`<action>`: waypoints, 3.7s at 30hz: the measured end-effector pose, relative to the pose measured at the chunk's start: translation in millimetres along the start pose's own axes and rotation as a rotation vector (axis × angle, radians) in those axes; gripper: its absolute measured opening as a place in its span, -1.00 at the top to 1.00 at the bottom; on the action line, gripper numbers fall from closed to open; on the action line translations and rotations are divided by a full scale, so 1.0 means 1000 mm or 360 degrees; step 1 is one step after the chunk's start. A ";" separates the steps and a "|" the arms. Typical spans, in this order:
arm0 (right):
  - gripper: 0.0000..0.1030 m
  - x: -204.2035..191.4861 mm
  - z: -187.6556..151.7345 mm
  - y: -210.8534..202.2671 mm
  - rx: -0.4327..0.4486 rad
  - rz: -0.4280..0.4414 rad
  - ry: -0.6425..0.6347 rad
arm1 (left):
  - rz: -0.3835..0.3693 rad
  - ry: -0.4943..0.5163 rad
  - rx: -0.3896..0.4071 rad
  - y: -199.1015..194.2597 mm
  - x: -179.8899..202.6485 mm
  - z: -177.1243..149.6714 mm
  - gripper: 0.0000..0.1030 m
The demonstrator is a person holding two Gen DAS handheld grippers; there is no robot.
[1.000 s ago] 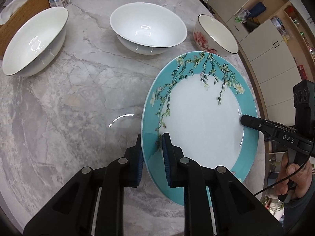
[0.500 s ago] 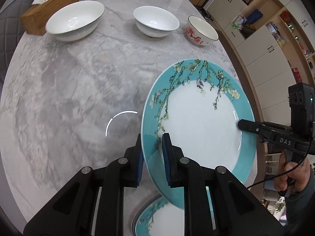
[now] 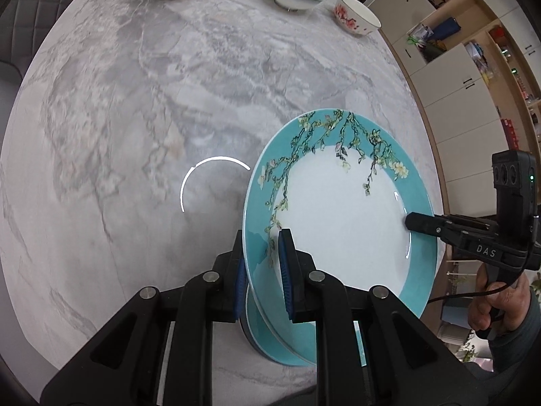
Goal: Organize plates and bowls
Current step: 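Lift and carry the larger teal plate with both grippers onto the plate stack, then lower the teal plate onto the stack and open both grippers, then move both grippers to the large white bowl beside the wooden tissue box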
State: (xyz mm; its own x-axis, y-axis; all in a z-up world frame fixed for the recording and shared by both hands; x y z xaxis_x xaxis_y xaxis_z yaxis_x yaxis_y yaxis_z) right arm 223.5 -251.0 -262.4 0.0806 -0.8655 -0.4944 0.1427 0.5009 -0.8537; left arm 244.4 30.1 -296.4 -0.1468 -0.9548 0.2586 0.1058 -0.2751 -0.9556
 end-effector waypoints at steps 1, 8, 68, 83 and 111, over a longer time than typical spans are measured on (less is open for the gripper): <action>0.71 -0.001 -0.004 0.001 -0.0001 -0.0005 0.0001 | -0.0003 0.0003 -0.0006 0.001 0.000 -0.005 0.70; 0.71 -0.002 -0.033 0.011 -0.0019 -0.0096 -0.0026 | 0.0008 0.0076 -0.0080 0.021 -0.002 -0.039 0.70; -0.70 -0.096 0.230 0.014 0.0351 0.0176 -0.0137 | 0.0025 -0.0393 0.0308 -0.039 -0.175 0.216 -0.99; -0.66 -0.105 0.414 0.140 0.0204 0.0093 0.0037 | 0.0180 -0.0477 0.0234 0.048 -0.230 0.391 -0.99; 0.22 -0.102 0.442 0.201 -0.0017 -0.0045 0.0022 | 0.0269 -0.0346 0.0149 0.116 -0.217 0.440 0.47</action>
State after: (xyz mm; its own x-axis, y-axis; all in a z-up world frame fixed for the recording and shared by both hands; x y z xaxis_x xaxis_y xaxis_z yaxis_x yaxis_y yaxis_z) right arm 679.6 -62.6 -311.1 0.0629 -0.8794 -0.4720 0.1345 0.4761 -0.8691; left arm 720.9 155.4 -401.4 0.0936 -0.9870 0.1309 0.2025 -0.1099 -0.9731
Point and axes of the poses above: each gripper's, at about its wrist camera, not at the fingertips, and y roughly the way its jaws point, x to its right, z to its top, the point moved 2 cm from there along y, roughly the way its jaws point, and after that the axes turned 6 degrees about z, right-handed, at the moved point
